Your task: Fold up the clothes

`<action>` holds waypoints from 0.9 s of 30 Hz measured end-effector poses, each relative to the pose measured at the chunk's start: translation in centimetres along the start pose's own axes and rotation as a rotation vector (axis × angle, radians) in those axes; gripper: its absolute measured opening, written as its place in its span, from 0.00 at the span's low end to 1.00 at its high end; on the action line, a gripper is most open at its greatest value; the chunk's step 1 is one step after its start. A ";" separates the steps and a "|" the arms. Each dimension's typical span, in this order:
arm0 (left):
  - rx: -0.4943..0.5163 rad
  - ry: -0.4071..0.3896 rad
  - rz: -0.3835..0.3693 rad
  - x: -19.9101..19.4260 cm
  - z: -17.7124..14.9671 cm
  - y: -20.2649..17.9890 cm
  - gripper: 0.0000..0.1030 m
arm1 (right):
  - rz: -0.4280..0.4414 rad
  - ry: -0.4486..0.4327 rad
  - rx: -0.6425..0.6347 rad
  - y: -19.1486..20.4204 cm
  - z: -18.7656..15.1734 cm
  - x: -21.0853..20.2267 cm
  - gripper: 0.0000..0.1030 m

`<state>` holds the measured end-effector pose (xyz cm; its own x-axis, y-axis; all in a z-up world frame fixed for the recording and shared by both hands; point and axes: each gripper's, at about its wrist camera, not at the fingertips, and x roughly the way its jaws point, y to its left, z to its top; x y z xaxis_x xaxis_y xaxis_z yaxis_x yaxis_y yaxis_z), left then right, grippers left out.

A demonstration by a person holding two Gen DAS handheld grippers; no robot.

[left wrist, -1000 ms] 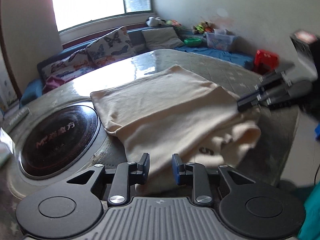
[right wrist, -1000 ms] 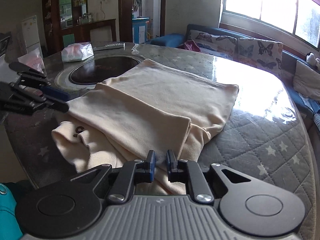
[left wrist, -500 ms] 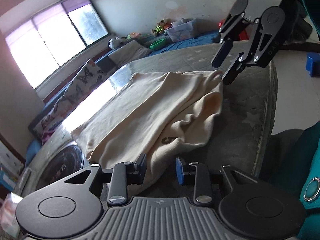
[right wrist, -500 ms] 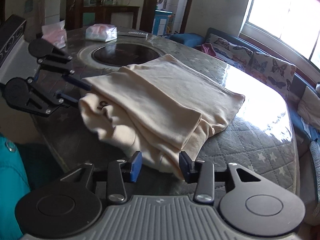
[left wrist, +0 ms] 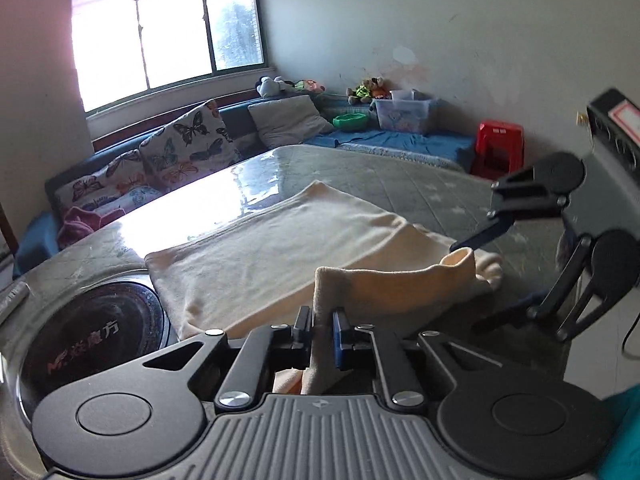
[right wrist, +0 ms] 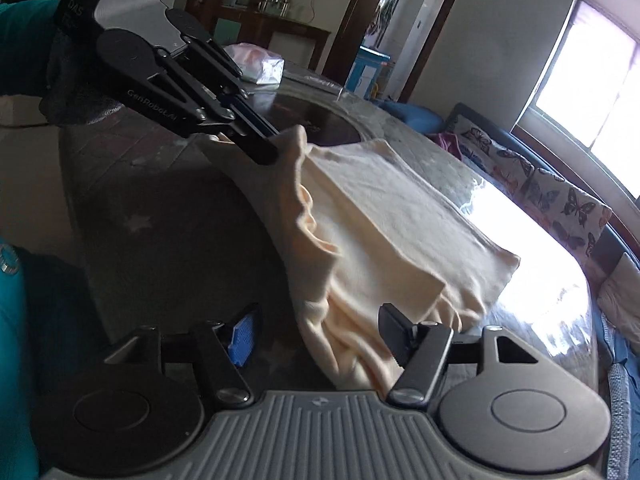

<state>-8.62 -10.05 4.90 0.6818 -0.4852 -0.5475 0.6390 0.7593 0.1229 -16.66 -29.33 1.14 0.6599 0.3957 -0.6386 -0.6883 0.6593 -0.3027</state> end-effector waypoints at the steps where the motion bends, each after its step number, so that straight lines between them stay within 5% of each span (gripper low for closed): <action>1: -0.005 0.000 -0.002 0.2 0.1 0.2 0.11 | 0.001 -0.011 0.008 -0.2 0.2 0.5 0.61; 7: -0.006 0.010 -0.010 0.3 -0.5 0.4 0.15 | 0.085 0.042 0.136 -2.5 1.3 2.3 0.19; 9: -0.002 0.011 -0.010 -0.3 -1.2 0.4 0.20 | 0.111 0.044 0.181 -3.4 1.5 2.2 0.14; 11: 0.006 0.019 0.000 -0.9 -2.0 0.2 0.35 | 0.125 0.039 0.227 -4.2 1.7 2.0 0.13; 18: 0.093 0.045 0.036 -1.6 -4.4 -0.9 0.42 | 0.126 0.012 0.276 -5.4 2.5 1.5 0.12; 22: 0.156 0.056 0.065 -1.1 -5.0 -1.3 0.40 | 0.109 0.002 0.290 -5.3 2.6 1.3 0.11; 25: 0.166 0.055 0.067 -0.9 -5.2 -1.0 0.14 | 0.092 -0.007 0.301 -5.2 2.4 1.1 0.10; 27: 0.144 0.035 0.058 -1.6 -4.9 -0.6 0.11 | 0.087 -0.012 0.308 -5.0 2.3 0.8 0.10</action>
<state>-11.86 -7.63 1.70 0.7078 -0.4248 -0.5644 0.6449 0.7146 0.2710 -12.01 -30.89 3.75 0.6074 0.4657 -0.6435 -0.6199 0.7845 -0.0175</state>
